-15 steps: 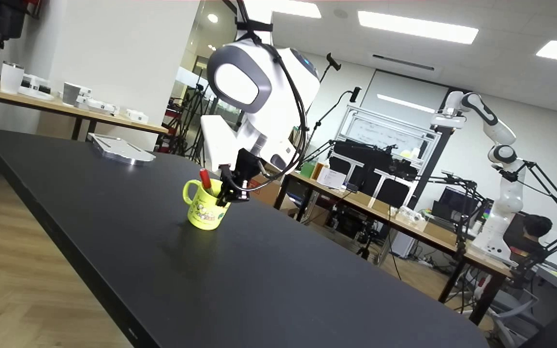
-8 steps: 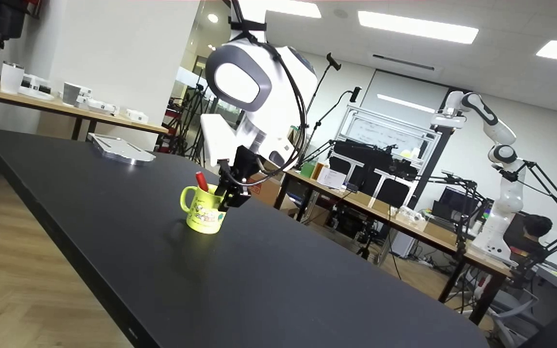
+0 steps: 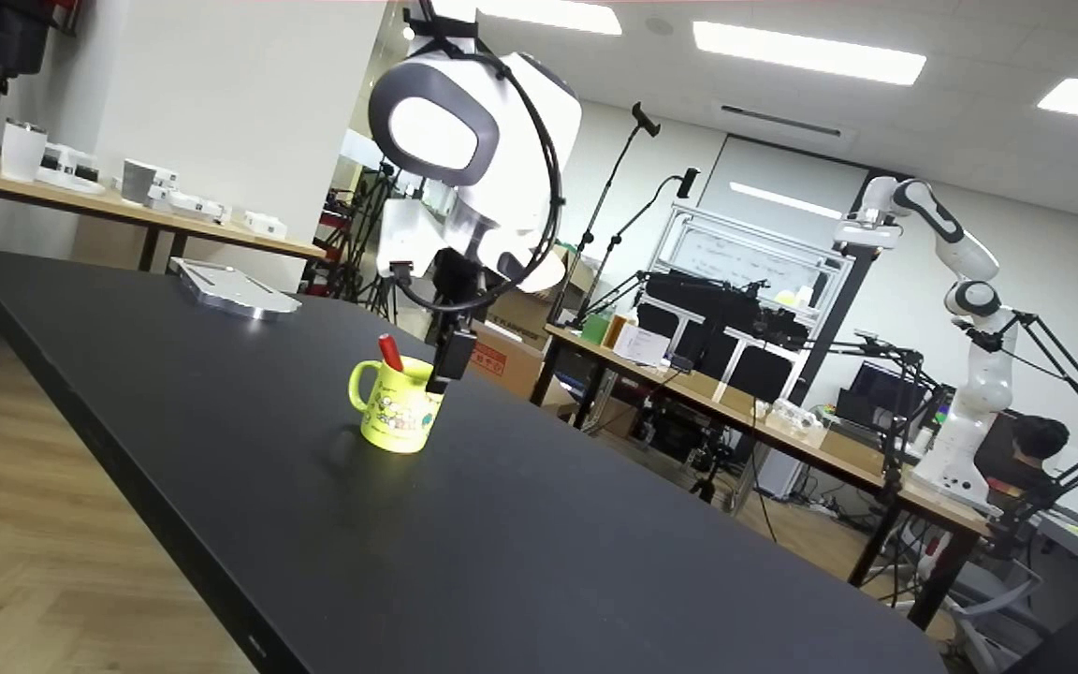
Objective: Remove the marker from the cup and put it on the table
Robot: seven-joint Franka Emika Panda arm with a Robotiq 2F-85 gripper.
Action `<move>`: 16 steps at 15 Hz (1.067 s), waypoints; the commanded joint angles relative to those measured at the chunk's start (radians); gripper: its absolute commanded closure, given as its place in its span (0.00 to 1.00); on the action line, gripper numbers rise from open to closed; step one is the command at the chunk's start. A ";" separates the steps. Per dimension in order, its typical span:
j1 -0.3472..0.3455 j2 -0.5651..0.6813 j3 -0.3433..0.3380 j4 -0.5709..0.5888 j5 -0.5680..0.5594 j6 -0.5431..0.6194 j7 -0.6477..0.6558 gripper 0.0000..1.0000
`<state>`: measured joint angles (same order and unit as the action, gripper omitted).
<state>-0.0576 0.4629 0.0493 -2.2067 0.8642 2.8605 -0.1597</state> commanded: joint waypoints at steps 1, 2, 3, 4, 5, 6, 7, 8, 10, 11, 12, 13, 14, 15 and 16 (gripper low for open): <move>0.079 -0.073 -0.050 -0.102 -0.115 0.011 0.200 0.00; 0.098 -0.080 -0.068 -0.118 -0.173 -0.014 0.247 0.00; 0.105 -0.090 -0.074 -0.130 -0.222 -0.038 0.280 0.00; 0.113 -0.100 -0.078 -0.141 -0.264 -0.054 0.320 0.01; 0.117 -0.110 -0.079 -0.149 -0.300 -0.063 0.347 0.00; 0.112 -0.118 -0.069 -0.152 -0.322 -0.068 0.363 0.22; 0.107 -0.126 -0.063 -0.155 -0.344 -0.072 0.378 0.25; 0.100 -0.132 -0.055 -0.156 -0.356 -0.073 0.385 0.31; 0.091 -0.143 -0.045 -0.159 -0.370 -0.068 0.393 0.45; 0.090 -0.148 -0.045 -0.161 -0.379 -0.060 0.395 0.53; 0.083 -0.155 -0.038 -0.162 -0.375 -0.057 0.384 0.59; 0.077 -0.159 -0.030 -0.164 -0.365 -0.039 0.371 0.15; 0.059 -0.164 -0.010 -0.164 -0.344 -0.032 0.342 0.21; 0.043 -0.167 0.010 -0.163 -0.322 -0.021 0.318 0.21; 0.031 -0.168 0.025 -0.162 -0.309 -0.009 0.303 0.15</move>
<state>0.0213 0.3335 0.0199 -2.3431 0.5259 2.8232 0.1707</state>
